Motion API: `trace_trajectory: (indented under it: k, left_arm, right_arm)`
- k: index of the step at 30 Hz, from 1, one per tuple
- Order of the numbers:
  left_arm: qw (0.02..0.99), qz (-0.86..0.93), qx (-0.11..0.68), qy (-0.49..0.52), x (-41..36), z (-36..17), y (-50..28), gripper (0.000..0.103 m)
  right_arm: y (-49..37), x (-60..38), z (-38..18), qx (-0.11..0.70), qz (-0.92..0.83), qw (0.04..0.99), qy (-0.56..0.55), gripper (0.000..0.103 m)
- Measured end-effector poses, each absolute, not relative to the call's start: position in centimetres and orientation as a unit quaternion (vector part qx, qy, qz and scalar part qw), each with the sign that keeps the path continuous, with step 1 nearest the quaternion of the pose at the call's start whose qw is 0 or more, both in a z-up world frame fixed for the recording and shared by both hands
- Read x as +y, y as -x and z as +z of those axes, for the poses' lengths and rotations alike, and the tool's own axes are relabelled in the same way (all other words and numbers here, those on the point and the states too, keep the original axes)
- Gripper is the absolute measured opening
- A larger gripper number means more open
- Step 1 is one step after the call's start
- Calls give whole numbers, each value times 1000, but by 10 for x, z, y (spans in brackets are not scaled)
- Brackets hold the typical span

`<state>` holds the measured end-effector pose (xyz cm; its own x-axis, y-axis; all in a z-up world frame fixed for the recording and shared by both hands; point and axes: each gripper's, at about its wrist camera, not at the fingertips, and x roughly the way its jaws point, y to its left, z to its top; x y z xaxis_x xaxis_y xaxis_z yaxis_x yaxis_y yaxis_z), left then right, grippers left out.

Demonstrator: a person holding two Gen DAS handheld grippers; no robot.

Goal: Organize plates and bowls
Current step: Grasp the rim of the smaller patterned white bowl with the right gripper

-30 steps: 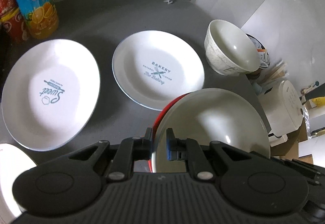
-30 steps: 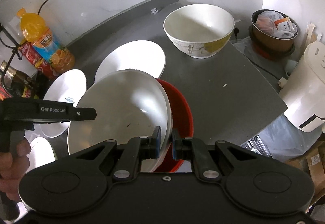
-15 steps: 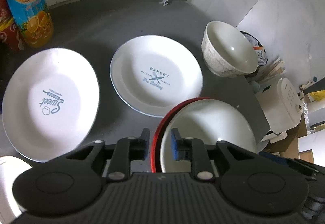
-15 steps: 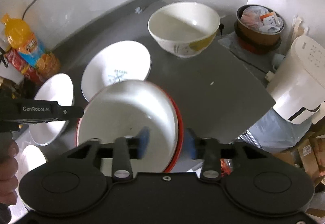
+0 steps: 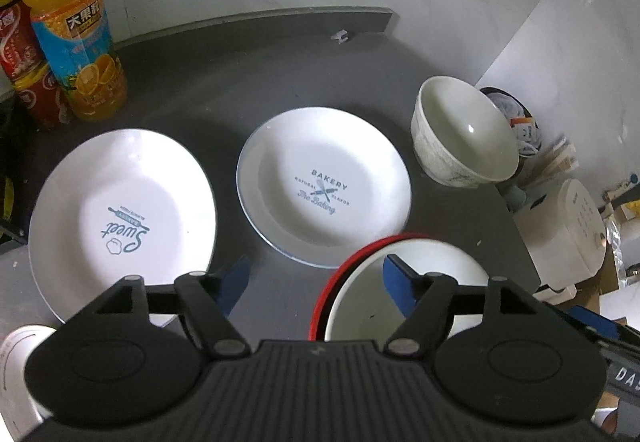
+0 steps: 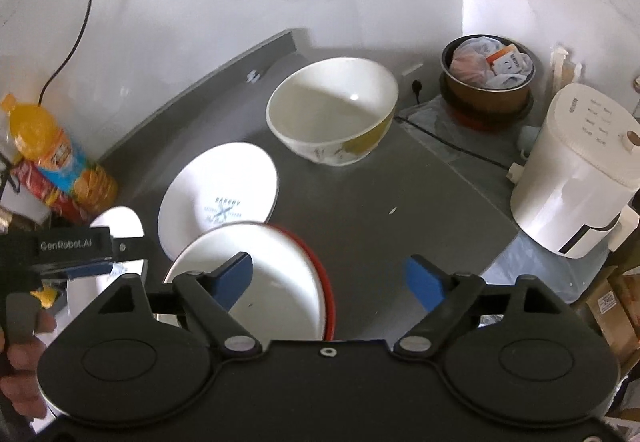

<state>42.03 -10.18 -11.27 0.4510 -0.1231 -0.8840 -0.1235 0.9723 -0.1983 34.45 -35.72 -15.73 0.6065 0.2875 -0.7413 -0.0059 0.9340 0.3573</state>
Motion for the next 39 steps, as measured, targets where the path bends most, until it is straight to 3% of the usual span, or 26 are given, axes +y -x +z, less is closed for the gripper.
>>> trace_trajectory:
  k: [27,32,39]
  left_arm:
    - [846,5,518,124,-164,-114,-507,73]
    - [847,15,514,137,-174,-121,-527,73]
    - [841,29,519,148,-187,-136,-552,69]
  right_arm:
    - [-434,-422,-180,421,99,877,-207,82]
    - [-458,-432,-189,425,108,871,-223,77]
    - [-490,-443,-214,453,106,848,-254,60]
